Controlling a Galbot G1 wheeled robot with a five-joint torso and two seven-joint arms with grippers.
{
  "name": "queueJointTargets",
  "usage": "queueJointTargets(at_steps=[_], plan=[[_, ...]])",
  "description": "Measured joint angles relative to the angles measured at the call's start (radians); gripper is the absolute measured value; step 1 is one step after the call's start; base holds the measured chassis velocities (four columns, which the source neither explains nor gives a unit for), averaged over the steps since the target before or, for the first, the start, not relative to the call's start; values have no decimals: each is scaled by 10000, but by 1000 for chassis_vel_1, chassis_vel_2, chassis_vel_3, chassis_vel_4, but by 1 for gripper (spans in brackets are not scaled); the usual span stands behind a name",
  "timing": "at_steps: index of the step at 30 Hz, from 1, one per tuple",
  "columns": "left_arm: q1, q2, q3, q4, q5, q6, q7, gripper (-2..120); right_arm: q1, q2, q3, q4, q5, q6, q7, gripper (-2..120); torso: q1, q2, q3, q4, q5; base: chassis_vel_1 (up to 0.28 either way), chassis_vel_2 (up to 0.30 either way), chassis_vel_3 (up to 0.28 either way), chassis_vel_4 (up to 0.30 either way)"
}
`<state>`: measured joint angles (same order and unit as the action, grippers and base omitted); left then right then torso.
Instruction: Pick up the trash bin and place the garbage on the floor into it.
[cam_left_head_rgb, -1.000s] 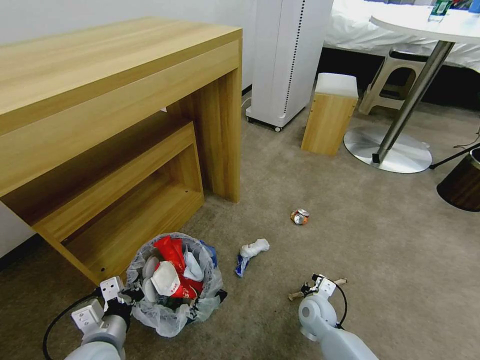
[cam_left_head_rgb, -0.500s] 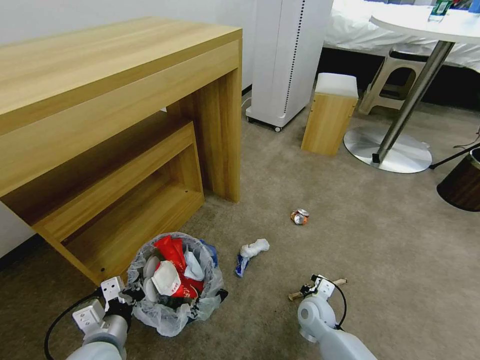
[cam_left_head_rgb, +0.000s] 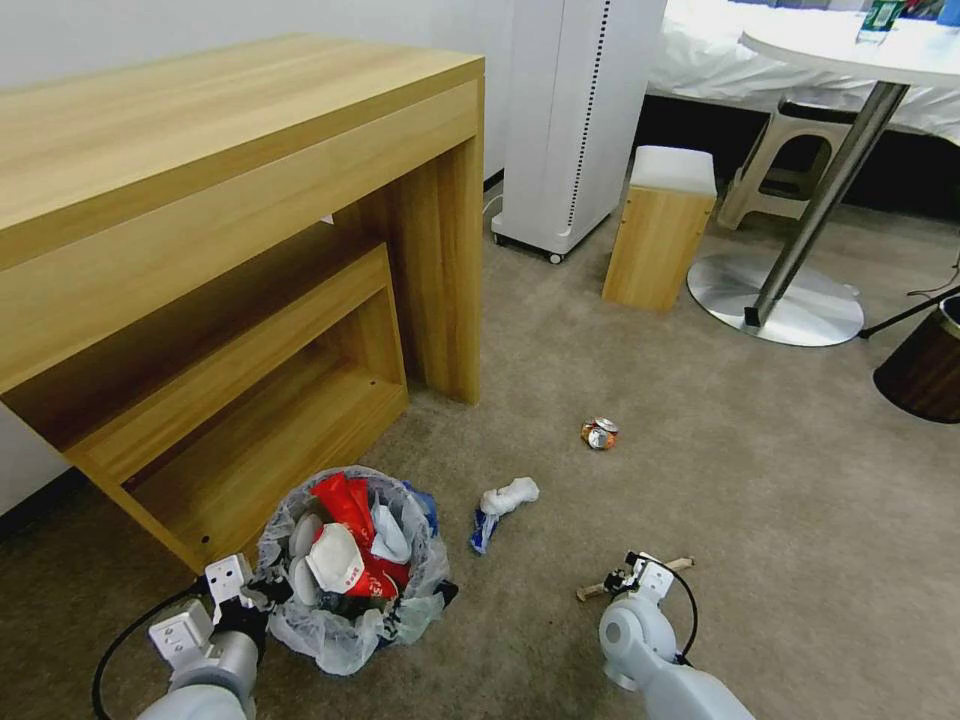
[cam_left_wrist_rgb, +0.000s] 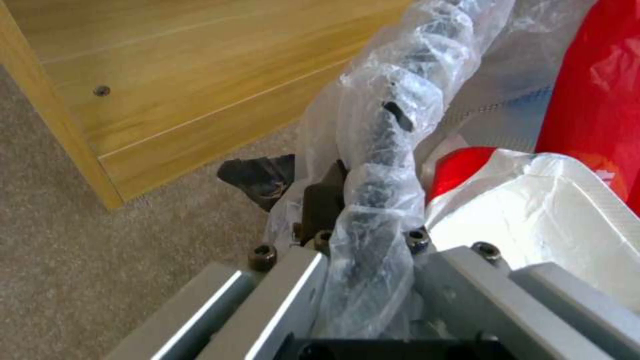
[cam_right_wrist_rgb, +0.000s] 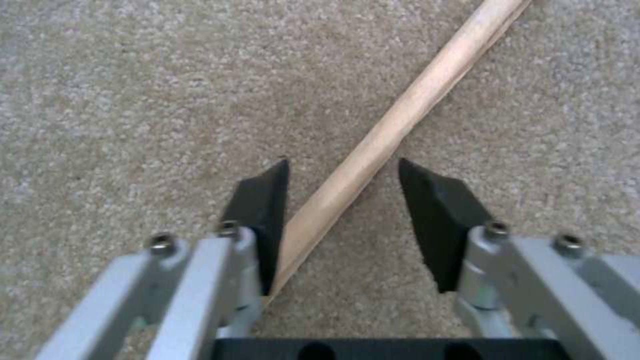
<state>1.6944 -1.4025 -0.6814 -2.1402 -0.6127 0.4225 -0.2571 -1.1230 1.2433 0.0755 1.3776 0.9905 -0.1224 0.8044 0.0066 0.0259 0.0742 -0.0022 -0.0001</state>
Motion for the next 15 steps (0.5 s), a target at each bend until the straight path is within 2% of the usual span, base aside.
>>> queueJointTargets(at_steps=[1,2,3,5,8,11,15], plan=[[0,0,0,0,0,0,0,0,0,0,0,0,0,0,0,43,0,0,0,0,0,0,0,0,0],[5,4,0,0,0,-1,0,0,3,5,4,-12,0,-1,-10,52,0,0,0,0,1,0,0,0,0],[11,10,-1,-1,0,-3,3,0,9,15,7,-30,-3,-3,-21,54,0,0,0,0,2,0,0,0,0],[20,17,-6,-2,0,-11,5,0,14,29,8,-44,-12,-3,-26,57,0,0,0,0,1,0,0,0,0],[34,19,-7,-10,0,-26,14,0,27,94,13,-109,-22,-9,-29,53,0,-1,0,0,1,0,0,0,0],[58,24,-16,-32,-8,-43,19,0,36,179,26,-234,-52,-9,-29,43,0,0,0,0,1,0,0,0,0],[94,20,-21,-39,-9,-76,39,0,42,227,28,-348,-111,12,-58,37,0,0,0,0,1,0,0,0,0]])
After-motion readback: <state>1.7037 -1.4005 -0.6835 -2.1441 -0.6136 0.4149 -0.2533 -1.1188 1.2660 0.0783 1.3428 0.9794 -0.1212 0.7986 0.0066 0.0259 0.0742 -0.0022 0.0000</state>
